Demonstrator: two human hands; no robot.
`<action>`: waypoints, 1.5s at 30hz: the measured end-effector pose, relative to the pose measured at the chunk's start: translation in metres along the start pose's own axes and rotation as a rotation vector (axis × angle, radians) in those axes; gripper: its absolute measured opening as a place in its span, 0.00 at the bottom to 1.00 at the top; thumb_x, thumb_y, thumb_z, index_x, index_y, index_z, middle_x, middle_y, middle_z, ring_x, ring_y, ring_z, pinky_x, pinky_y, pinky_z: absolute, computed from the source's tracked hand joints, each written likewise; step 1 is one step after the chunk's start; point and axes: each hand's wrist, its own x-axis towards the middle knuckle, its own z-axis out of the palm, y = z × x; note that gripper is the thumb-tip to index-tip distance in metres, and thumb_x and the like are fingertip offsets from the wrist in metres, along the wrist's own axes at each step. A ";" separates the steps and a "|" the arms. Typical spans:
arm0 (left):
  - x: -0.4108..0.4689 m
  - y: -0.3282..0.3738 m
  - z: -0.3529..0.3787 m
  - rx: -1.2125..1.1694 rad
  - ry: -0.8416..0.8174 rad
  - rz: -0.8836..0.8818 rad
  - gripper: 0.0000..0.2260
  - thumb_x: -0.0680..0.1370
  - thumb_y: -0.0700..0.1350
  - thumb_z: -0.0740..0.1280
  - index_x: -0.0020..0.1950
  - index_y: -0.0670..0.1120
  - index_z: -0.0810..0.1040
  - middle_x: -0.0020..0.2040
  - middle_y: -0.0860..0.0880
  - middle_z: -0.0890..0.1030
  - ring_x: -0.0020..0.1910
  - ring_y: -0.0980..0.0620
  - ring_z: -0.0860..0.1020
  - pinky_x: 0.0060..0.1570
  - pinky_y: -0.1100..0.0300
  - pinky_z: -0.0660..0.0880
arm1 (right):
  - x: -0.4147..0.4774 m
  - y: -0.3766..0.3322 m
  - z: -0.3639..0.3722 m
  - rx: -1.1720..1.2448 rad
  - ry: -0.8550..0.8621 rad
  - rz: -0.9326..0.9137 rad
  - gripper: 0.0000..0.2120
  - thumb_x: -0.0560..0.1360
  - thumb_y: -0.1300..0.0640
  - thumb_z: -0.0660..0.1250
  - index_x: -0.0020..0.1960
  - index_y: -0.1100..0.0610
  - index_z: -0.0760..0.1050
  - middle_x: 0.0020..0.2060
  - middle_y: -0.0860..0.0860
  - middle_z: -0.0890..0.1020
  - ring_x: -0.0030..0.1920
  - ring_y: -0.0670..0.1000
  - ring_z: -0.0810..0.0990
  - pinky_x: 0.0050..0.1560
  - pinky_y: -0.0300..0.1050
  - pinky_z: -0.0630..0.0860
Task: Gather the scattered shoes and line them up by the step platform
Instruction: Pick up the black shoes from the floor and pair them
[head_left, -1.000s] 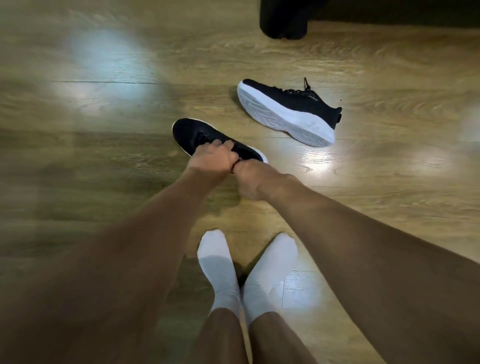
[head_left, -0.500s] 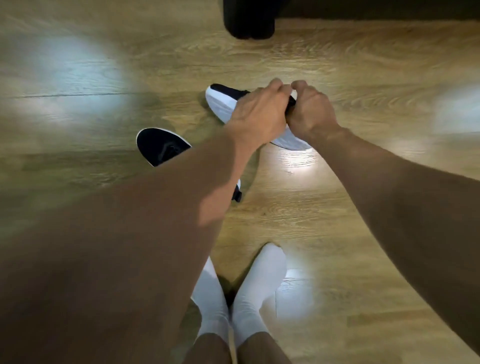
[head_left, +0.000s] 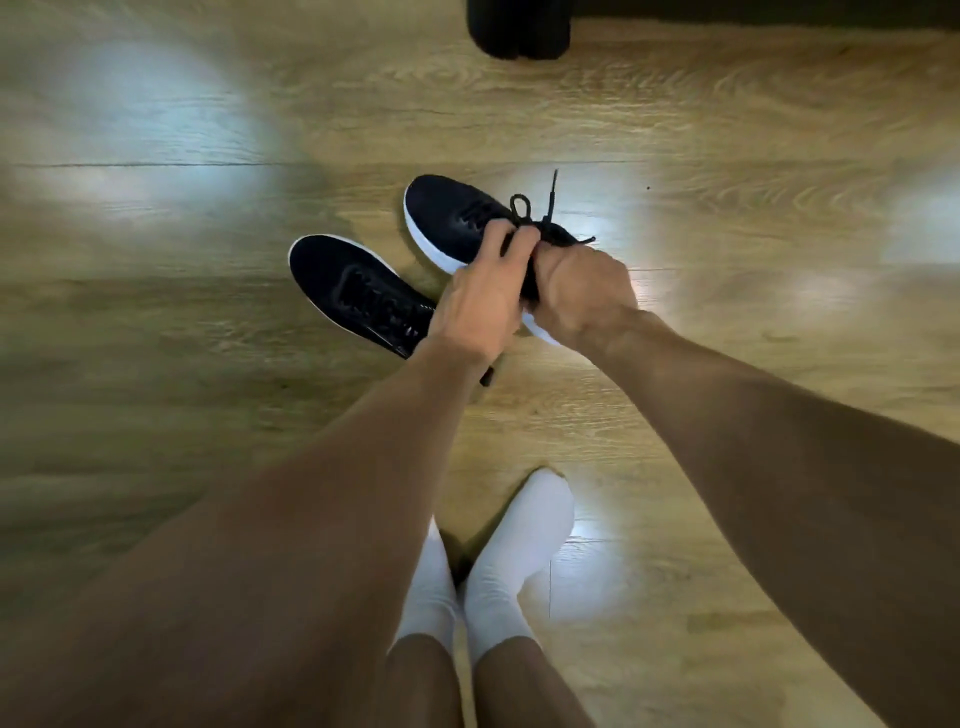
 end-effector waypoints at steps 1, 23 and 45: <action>-0.003 -0.007 -0.003 0.004 0.030 -0.008 0.23 0.72 0.32 0.64 0.63 0.48 0.65 0.65 0.50 0.64 0.44 0.39 0.78 0.44 0.43 0.77 | -0.003 -0.013 0.001 0.015 0.025 -0.017 0.20 0.75 0.51 0.62 0.64 0.58 0.69 0.53 0.56 0.80 0.53 0.59 0.79 0.42 0.45 0.67; -0.053 -0.061 0.025 -0.860 0.266 -1.272 0.13 0.74 0.43 0.70 0.56 0.42 0.73 0.51 0.43 0.81 0.45 0.43 0.82 0.45 0.51 0.81 | 0.019 -0.073 0.045 0.064 -0.149 -0.012 0.09 0.76 0.57 0.65 0.55 0.55 0.72 0.51 0.58 0.79 0.54 0.60 0.77 0.47 0.46 0.71; -0.312 -0.048 -0.143 -0.835 0.445 -1.331 0.07 0.74 0.43 0.64 0.49 0.41 0.75 0.45 0.45 0.78 0.44 0.43 0.79 0.41 0.58 0.75 | -0.191 -0.273 -0.060 -0.137 -0.138 -0.505 0.06 0.71 0.57 0.62 0.44 0.54 0.65 0.36 0.54 0.74 0.37 0.59 0.73 0.37 0.46 0.67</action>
